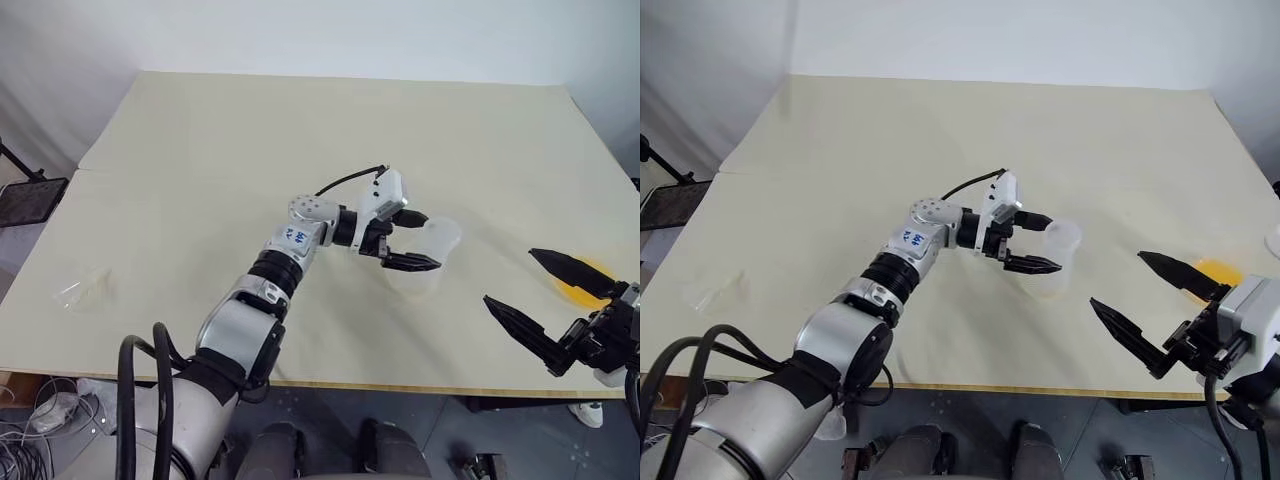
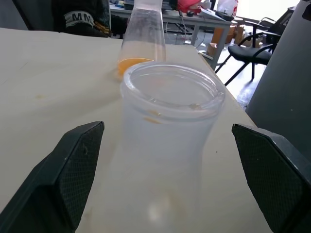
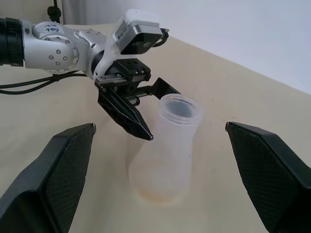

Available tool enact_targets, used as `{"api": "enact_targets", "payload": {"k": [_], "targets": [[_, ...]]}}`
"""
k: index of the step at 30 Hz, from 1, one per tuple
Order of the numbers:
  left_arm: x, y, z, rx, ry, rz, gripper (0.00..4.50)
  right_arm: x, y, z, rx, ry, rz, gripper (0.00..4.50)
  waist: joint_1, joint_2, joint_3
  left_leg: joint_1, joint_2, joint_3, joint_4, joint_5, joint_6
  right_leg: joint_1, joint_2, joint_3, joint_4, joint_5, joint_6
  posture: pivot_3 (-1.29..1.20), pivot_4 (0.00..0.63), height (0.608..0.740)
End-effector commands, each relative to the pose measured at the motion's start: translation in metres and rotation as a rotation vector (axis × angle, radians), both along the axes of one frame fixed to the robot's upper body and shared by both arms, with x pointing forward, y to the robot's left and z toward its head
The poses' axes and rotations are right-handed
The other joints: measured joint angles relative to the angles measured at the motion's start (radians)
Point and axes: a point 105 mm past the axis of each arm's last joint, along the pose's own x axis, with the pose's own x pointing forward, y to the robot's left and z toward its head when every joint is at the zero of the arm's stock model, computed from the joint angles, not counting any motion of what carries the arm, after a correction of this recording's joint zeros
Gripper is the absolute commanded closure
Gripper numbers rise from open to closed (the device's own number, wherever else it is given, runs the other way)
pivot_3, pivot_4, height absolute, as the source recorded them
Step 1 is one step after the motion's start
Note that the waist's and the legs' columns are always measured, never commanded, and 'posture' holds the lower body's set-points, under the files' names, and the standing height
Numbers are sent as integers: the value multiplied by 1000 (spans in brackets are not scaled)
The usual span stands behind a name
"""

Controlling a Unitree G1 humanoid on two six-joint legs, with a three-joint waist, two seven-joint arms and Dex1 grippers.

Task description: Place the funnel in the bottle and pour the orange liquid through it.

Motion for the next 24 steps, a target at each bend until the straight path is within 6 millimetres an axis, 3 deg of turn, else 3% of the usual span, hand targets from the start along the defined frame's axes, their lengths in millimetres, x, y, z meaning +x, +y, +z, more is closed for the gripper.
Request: {"api": "enact_targets", "payload": {"k": [1,8,22,24], "targets": [[0,7,24,-45,-53,-29,21,-4,-5,11,-25,-40,-23,0,-1,0,0,0,0,0,0,0,0,0,0,0,0,0,0,0,150,740],[4,35,46,-62,-109,-18,21,-5,-9,9,-29,-17,-22,0,-2,0,0,0,0,0,0,0,0,0,0,0,1,0,0,0,150,740],[1,78,119,-248,-256,66,21,-4,-28,-18,44,89,-31,0,-4,0,0,0,0,-3,1,0,0,0,0,0,2,0,0,0,150,740],[6,95,134,-252,-309,130,21,-2,-30,-21,39,99,-21,0,-5,0,0,1,0,-3,1,0,0,0,0,0,2,0,0,0,150,740]]}}
